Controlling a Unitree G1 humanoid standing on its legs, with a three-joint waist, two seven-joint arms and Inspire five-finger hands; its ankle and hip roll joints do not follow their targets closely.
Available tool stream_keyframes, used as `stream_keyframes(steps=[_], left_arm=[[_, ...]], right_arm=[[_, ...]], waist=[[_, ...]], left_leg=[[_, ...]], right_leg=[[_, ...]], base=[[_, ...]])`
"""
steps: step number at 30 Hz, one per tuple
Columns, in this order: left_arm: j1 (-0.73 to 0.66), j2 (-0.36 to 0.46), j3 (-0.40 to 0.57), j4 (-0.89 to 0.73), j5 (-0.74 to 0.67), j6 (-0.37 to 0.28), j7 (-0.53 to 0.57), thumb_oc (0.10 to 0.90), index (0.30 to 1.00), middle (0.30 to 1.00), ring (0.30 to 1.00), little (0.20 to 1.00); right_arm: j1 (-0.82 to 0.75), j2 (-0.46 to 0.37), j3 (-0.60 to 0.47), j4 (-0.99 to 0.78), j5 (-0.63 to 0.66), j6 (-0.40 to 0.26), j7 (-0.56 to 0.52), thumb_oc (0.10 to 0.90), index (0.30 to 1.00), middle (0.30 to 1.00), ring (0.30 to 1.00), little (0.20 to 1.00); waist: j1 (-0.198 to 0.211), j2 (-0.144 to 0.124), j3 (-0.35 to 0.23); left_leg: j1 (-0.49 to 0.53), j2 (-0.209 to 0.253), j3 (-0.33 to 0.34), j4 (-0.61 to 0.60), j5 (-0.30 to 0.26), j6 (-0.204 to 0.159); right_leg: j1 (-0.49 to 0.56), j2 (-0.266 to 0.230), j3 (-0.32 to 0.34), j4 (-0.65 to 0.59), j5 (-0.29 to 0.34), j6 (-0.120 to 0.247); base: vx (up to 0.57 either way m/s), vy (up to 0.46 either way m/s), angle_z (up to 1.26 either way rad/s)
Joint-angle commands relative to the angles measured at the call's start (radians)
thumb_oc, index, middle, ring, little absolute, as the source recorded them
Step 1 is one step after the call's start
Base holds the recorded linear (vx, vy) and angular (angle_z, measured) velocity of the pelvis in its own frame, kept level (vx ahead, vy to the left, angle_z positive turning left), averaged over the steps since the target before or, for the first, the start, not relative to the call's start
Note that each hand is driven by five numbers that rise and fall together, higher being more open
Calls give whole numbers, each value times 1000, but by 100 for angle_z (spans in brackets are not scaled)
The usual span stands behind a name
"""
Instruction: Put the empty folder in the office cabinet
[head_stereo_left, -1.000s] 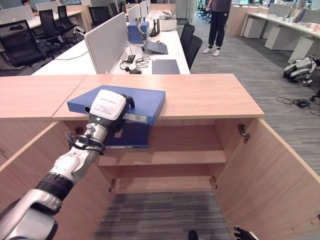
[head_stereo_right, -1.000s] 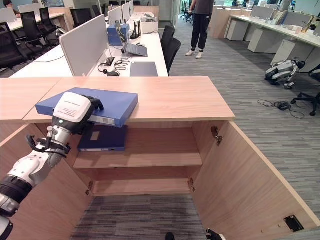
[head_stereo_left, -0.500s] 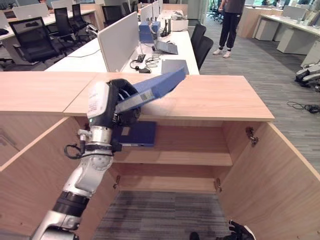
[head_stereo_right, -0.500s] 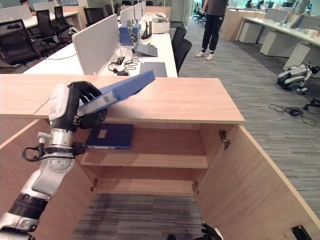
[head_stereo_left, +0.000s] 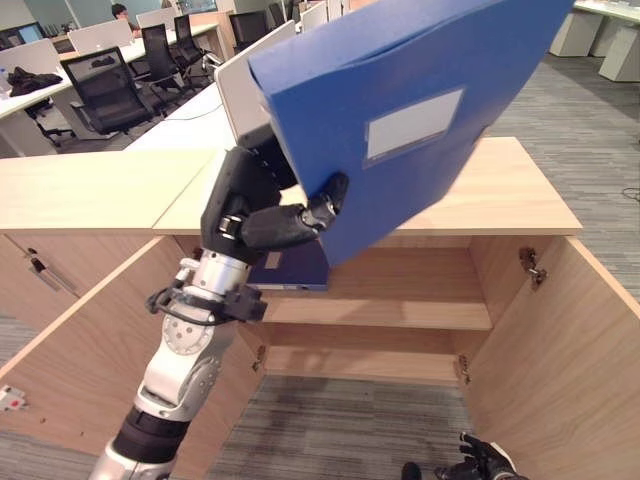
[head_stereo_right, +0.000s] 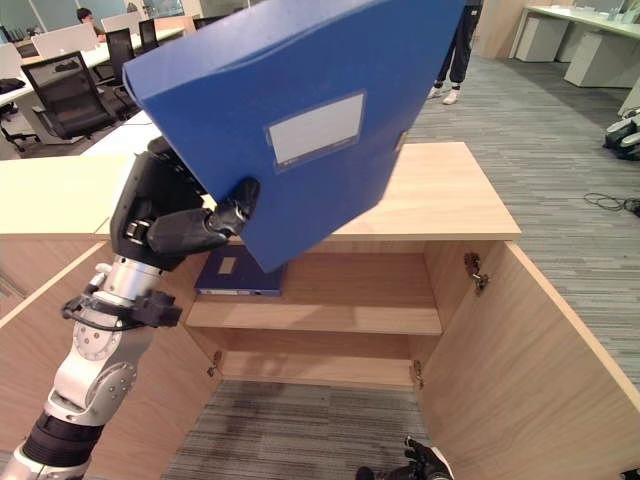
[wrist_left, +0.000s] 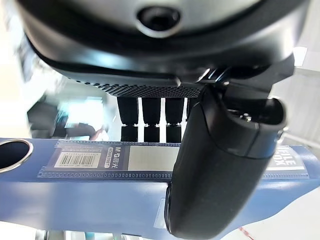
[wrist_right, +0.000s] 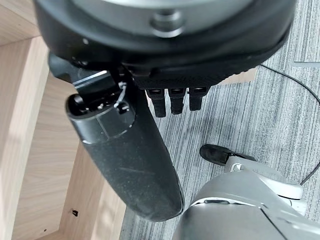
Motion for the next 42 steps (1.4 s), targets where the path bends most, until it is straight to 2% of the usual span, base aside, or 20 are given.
stream_keyframes(steps=[1,4,5,8,13,17,18,22,25,29,37,42], left_arm=[[-122,117,25,-107,-194,-36,-82,400,300,300,300,300],[-88,191,24,-106,-282,2,-132,400,300,300,300,300],[-68,252,29,-105,-309,23,-155,400,300,300,300,300],[-22,329,48,-93,-326,44,-179,400,300,300,300,300],[48,405,92,-56,-316,61,-206,400,300,300,300,300],[106,399,128,-13,-303,69,-212,400,300,300,300,300],[130,388,147,12,-294,74,-212,400,300,300,300,300],[155,368,167,53,-291,86,-225,400,300,300,300,300],[160,359,174,61,-290,87,-225,400,300,300,300,300],[165,358,179,101,-286,101,-267,400,300,300,300,300],[146,353,148,110,-253,107,-332,400,300,300,300,300],[135,350,134,101,-252,107,-352,400,300,300,300,300]], right_arm=[[-119,-21,20,-26,42,-38,9,800,900,900,900,900],[-123,-21,18,-30,62,-41,16,800,900,900,900,900],[-128,-21,16,-29,72,-45,16,800,900,900,900,900],[-133,-20,5,-50,107,-52,14,800,900,900,900,900],[-132,-32,-36,-158,180,-75,7,800,900,900,900,900],[-129,-67,-83,-294,221,-94,1,800,900,900,900,900],[-133,-90,-116,-375,255,-104,2,800,900,900,900,900],[-142,-140,-169,-466,290,-113,4,800,900,900,900,900],[-146,-147,-181,-490,320,-115,13,800,900,900,900,900],[-166,-236,-163,-655,552,-99,168,800,900,900,900,900],[-213,-341,-81,-829,730,-54,355,800,900,900,900,900],[-231,-355,-34,-899,785,-39,413,800,900,900,900,900]], waist=[[6,-33,24],[7,-27,22],[11,-22,22],[14,-18,21],[16,-19,17],[18,-21,13],[18,-24,12],[19,-30,11],[19,-31,11],[22,-42,9],[21,-52,6],[21,-55,3]], left_leg=[[70,-21,16,-1,-95,-11],[80,-21,15,-1,-105,-12],[82,-20,14,-1,-104,-11],[82,-20,15,-1,-100,-11],[83,-18,16,-1,-98,-12],[85,-17,17,-1,-97,-12],[86,-17,17,-1,-97,-11],[87,-17,22,-1,-99,-11],[88,-17,22,-1,-99,-11],[88,-16,22,-1,-97,-14],[84,-12,22,-1,-92,-17],[82,-12,23,-1,-91,-17]], right_leg=[[120,-66,34,50,-189,85],[131,-66,33,48,-197,86],[133,-66,33,49,-198,85],[133,-66,36,50,-198,85],[131,-68,40,52,-197,85],[132,-68,38,55,-198,86],[132,-68,40,53,-197,86],[131,-67,40,50,-194,87],[132,-66,40,48,-193,86],[131,-65,42,48,-190,87],[130,-66,39,45,-188,90],[129,-67,40,46,-187,91]], base=[[0,0,0],[0,0,0],[0,0,0],[0,0,0],[0,0,0],[0,0,0],[0,0,0],[0,0,0],[0,0,0],[0,0,0],[0,1,-1],[0,0,0]])
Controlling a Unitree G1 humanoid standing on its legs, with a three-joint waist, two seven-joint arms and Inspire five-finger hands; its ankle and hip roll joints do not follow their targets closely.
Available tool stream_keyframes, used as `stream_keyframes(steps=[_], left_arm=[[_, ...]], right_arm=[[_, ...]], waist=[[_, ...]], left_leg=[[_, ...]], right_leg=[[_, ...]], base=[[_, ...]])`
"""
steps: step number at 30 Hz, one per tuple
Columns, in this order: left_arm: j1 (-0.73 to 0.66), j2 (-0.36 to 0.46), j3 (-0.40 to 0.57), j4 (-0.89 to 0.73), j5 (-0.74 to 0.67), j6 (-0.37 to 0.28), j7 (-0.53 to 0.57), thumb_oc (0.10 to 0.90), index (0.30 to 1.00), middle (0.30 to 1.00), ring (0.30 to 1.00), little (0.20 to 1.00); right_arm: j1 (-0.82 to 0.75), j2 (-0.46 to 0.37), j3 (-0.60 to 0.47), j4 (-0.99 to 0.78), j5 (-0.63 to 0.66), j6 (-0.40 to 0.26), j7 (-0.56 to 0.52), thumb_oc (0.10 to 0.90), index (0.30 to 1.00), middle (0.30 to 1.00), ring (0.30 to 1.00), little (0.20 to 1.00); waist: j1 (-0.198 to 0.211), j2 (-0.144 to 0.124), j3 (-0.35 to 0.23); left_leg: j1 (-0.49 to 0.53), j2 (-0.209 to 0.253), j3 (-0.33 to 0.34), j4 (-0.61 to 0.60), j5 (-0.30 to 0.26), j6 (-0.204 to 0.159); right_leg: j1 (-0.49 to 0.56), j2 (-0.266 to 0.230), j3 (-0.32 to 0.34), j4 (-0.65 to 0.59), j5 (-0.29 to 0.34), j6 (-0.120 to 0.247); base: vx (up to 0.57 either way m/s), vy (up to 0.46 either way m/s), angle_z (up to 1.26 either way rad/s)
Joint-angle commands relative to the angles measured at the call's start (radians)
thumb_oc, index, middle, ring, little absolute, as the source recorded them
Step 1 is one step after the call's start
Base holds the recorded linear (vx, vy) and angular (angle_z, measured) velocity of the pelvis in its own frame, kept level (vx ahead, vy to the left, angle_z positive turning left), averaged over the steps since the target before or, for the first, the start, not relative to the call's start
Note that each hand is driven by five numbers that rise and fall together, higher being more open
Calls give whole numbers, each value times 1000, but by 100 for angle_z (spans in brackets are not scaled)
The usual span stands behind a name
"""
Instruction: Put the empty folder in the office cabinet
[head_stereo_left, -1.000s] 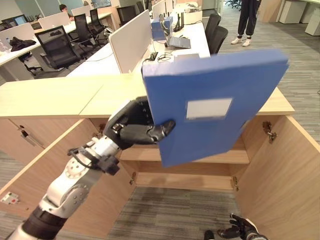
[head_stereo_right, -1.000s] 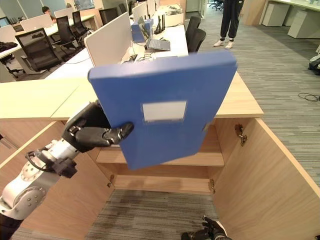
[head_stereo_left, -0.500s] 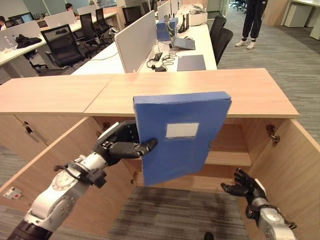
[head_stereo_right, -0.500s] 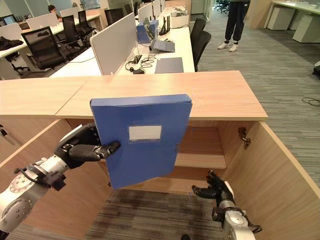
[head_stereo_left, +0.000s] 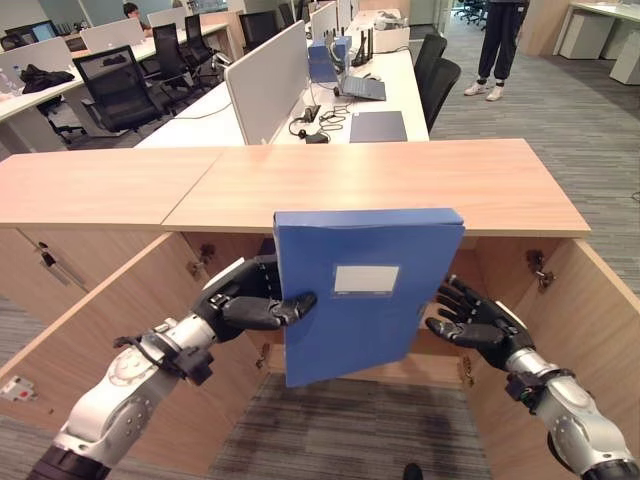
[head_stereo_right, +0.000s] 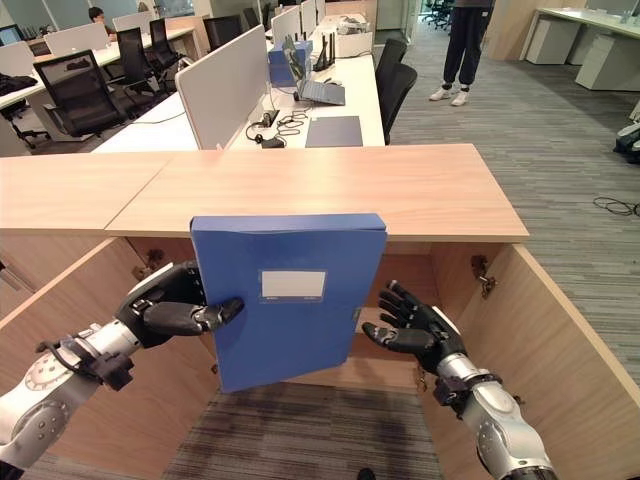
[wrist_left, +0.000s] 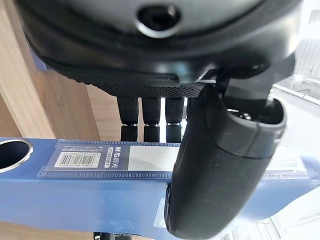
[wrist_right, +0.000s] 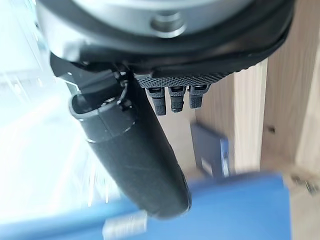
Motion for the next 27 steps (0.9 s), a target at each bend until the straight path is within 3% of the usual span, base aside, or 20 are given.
stream_keyframes(steps=[1,10,18,27], left_arm=[[-149,19,88,-49,-36,-100,-39,400,300,300,300,300],[-191,16,31,-80,-49,-96,-63,400,300,300,300,300],[-261,-1,-81,-111,-65,-71,-89,400,300,300,300,300],[-262,-31,-70,-98,-40,-64,-105,400,300,300,300,300]], right_arm=[[-172,-39,30,-136,112,-59,79,800,900,900,900,900],[-252,-7,130,-226,149,-70,110,800,900,900,900,900],[-340,48,240,-293,150,-73,124,800,900,900,900,900],[-353,65,212,-336,136,-80,138,800,900,900,900,900]], waist=[[-4,-42,-20],[1,-42,-23],[3,-43,-25],[7,-47,-30]], left_leg=[[51,-12,15,-1,-87,-15],[49,-11,15,-1,-87,-14],[44,-12,13,-1,-85,-12],[39,-11,11,-1,-86,-11]], right_leg=[[100,-67,32,45,-181,96],[98,-68,35,44,-179,95],[96,-69,35,45,-178,95],[97,-69,30,41,-178,95]], base=[[0,0,0],[0,0,0],[0,0,0],[0,0,0]])
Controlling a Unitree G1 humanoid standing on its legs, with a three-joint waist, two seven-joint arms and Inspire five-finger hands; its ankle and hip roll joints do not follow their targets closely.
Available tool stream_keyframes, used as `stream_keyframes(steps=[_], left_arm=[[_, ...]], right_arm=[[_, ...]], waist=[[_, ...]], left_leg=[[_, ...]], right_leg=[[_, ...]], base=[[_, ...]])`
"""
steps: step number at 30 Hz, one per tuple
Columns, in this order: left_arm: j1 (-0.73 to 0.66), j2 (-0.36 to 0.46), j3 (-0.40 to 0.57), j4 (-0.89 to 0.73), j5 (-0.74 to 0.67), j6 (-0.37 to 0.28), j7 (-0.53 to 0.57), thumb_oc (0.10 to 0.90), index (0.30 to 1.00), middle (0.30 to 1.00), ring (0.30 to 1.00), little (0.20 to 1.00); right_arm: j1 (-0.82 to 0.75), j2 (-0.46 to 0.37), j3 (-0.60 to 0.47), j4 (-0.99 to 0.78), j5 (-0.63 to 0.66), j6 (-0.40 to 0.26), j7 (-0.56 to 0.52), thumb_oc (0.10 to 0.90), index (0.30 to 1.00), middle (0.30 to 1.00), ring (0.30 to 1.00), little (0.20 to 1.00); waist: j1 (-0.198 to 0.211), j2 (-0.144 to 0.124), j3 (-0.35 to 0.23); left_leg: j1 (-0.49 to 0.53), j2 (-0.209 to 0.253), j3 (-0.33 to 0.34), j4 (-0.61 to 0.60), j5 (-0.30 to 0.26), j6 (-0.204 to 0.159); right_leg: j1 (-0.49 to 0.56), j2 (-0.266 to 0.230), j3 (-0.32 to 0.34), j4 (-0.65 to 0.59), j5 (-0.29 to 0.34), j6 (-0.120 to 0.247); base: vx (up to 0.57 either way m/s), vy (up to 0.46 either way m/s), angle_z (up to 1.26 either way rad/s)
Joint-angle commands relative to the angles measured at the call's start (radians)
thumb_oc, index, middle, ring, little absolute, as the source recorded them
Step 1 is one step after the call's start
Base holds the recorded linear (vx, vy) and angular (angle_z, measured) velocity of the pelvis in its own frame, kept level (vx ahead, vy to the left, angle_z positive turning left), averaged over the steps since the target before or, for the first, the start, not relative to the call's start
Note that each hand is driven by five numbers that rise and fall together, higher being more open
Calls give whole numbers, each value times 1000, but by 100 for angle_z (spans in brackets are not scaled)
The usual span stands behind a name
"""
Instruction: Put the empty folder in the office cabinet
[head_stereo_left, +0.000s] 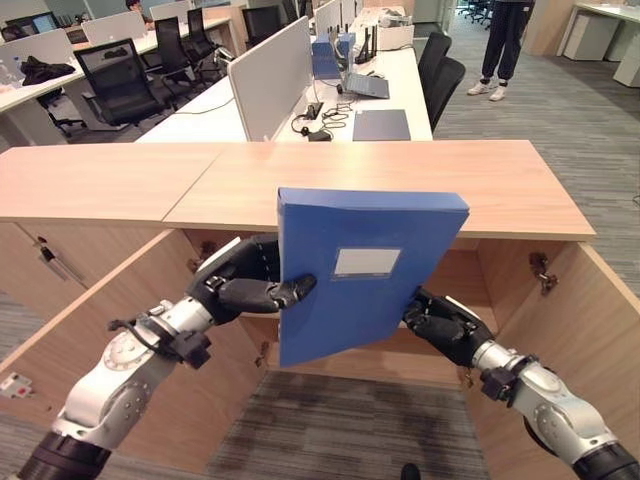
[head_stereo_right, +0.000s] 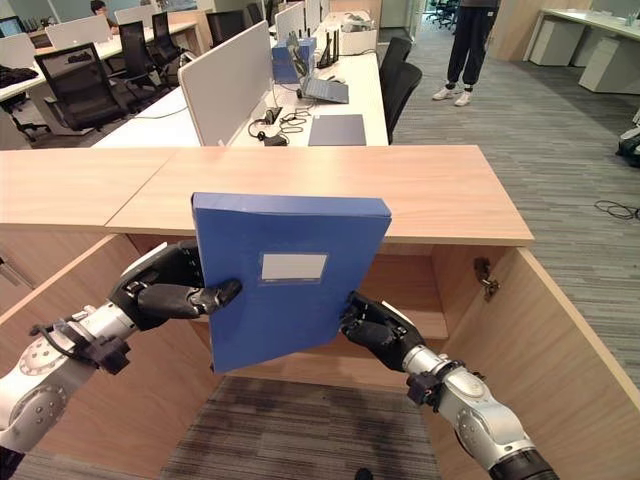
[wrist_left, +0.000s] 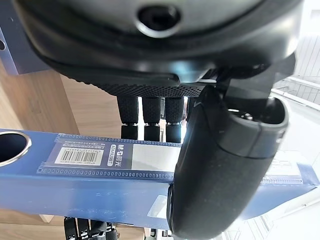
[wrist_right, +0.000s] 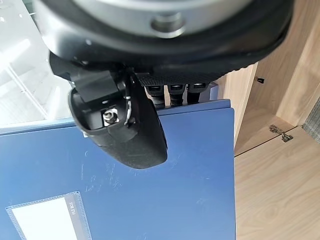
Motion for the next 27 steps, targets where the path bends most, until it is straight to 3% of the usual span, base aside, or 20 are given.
stream_keyframes(steps=[1,18,27], left_arm=[[-194,-31,-92,-99,-46,-63,-102,400,300,300,300,300],[-46,-56,180,-47,28,-82,-79,400,300,300,300,300],[-18,-46,218,-52,32,-92,-75,400,300,300,300,300]], right_arm=[[-277,102,45,-255,81,-110,125,800,900,900,900,900],[-128,61,-290,-44,43,-125,43,800,900,900,900,900],[-90,-18,-364,-19,29,-108,45,800,900,900,900,900]], waist=[[-15,-38,-29],[-9,-47,-42],[-13,-50,-41]], left_leg=[[43,-11,10,-1,-84,-12],[34,-15,0,-1,-80,-10],[31,-17,-4,-1,-82,-11]], right_leg=[[100,-69,30,41,-176,93],[101,-66,21,35,-170,92],[101,-66,20,33,-170,94]], base=[[0,0,0],[-2,0,0],[0,0,0]])
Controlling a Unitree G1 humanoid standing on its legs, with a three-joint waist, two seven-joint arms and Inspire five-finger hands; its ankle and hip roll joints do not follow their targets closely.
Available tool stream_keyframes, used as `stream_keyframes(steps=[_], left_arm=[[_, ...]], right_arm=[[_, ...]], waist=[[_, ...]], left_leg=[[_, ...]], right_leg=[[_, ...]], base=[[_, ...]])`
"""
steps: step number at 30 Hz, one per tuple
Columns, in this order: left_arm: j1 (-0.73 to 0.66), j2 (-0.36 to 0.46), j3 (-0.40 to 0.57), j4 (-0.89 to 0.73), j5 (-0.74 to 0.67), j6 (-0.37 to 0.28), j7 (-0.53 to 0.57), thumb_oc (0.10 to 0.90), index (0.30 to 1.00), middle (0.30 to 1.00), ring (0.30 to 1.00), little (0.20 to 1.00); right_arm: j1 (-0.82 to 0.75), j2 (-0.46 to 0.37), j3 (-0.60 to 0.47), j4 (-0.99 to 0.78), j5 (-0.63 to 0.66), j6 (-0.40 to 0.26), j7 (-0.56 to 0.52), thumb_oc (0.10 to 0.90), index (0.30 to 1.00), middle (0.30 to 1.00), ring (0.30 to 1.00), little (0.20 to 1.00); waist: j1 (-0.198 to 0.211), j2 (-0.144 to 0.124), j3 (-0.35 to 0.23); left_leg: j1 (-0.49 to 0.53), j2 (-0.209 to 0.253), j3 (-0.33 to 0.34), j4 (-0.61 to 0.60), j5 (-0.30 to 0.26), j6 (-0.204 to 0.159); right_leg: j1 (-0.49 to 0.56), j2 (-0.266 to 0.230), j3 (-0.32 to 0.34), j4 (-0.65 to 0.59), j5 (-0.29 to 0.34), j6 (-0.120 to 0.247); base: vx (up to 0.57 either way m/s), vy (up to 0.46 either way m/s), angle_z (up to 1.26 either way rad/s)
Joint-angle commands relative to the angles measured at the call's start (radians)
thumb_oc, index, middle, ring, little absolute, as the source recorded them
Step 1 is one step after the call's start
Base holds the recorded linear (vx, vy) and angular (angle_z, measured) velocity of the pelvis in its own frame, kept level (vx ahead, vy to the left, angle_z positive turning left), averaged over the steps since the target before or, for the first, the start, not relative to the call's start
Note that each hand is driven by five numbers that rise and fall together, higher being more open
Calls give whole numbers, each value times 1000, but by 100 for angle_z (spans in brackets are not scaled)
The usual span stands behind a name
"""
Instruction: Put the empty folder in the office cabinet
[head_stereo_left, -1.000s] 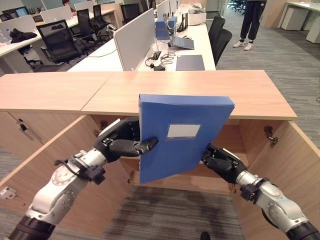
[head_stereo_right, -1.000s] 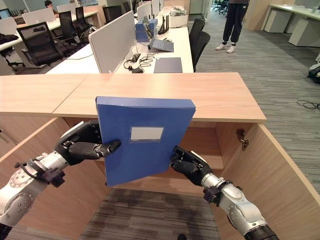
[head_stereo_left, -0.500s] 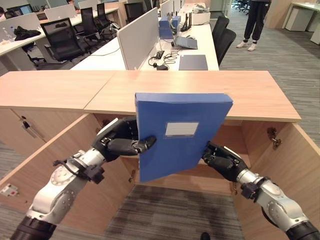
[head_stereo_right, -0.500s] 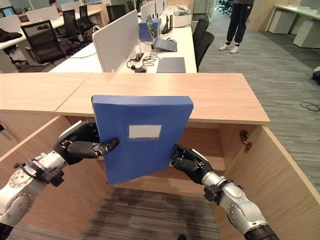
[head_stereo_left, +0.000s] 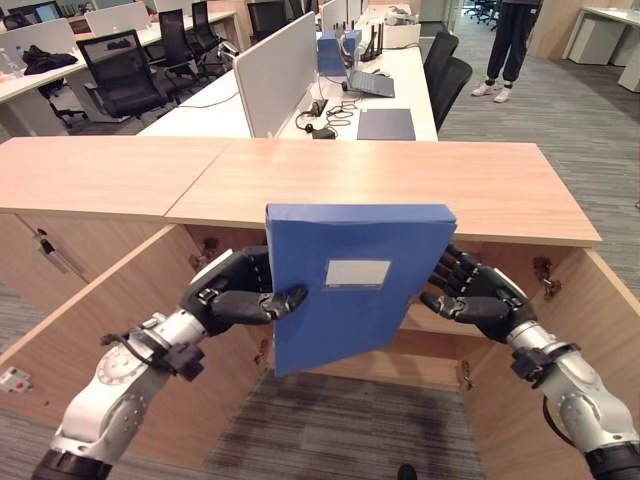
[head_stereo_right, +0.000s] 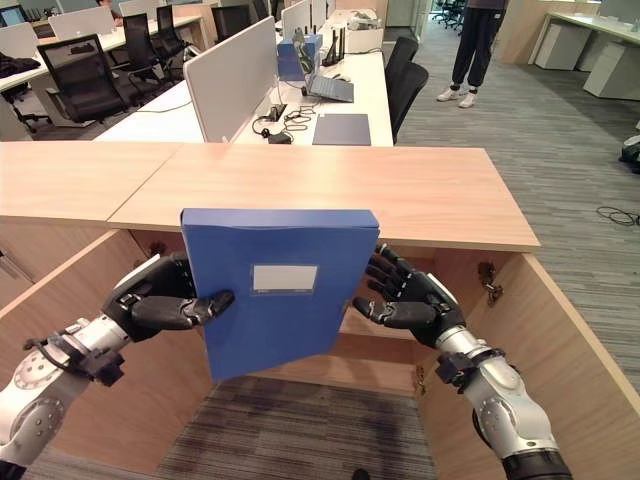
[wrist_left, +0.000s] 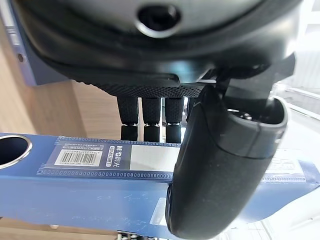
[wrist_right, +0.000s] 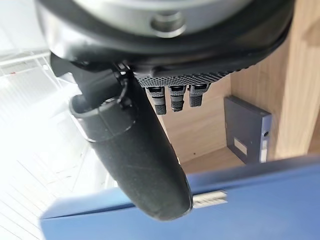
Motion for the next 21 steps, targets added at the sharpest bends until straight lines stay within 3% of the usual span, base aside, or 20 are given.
stream_keyframes(steps=[1,21], left_arm=[[-114,25,133,-71,-48,-108,-16,400,300,300,300,300],[-88,91,175,-94,-56,-161,-15,400,300,300,300,300]], right_arm=[[-107,-76,-70,-39,31,-98,23,800,900,900,900,900],[-30,-263,52,-148,42,-14,164,800,900,900,900,900]], waist=[[-16,-31,-40],[-22,-33,-28]], left_leg=[[34,-18,0,-1,-78,-12],[39,-11,5,-1,-81,-23]], right_leg=[[101,-67,23,32,-168,92],[101,-65,24,29,-172,97]], base=[[0,0,0],[0,-1,0]])
